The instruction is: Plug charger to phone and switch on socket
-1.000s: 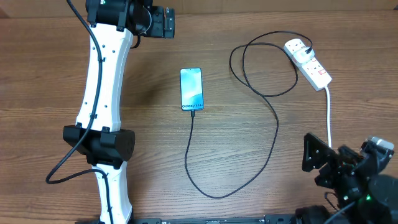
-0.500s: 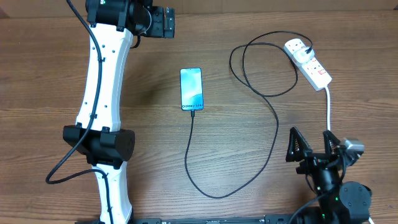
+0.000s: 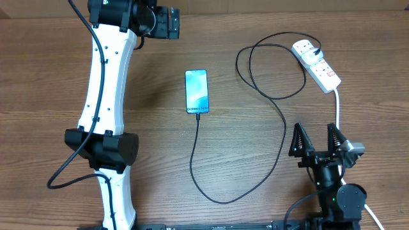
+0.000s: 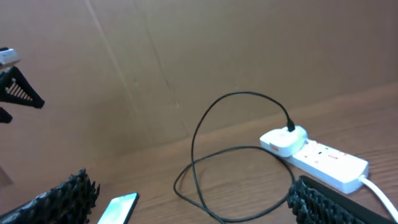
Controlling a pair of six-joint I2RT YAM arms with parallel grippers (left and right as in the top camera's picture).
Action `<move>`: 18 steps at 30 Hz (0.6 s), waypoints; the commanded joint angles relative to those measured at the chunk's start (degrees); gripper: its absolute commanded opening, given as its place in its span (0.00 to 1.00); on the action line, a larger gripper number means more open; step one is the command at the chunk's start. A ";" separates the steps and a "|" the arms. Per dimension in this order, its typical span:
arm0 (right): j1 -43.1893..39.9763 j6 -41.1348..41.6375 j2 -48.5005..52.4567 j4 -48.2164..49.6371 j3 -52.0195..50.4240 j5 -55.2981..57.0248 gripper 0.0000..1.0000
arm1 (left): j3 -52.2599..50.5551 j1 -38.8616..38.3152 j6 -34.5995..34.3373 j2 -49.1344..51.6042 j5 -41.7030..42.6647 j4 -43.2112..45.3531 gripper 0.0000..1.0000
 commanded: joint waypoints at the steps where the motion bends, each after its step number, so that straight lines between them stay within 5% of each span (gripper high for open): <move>1: -0.04 -2.27 -0.70 0.55 -1.88 -1.11 1.00 | 0.02 0.15 -0.52 0.17 -0.61 0.02 1.00; 6: -0.07 -10.97 -0.70 -2.14 -1.88 -4.04 1.00 | 0.02 0.15 -0.50 0.17 -0.61 0.02 1.00; 18: -0.07 -12.13 -0.68 -4.37 -1.84 -1.33 1.00 | 0.02 0.15 -0.50 0.17 -0.61 0.02 1.00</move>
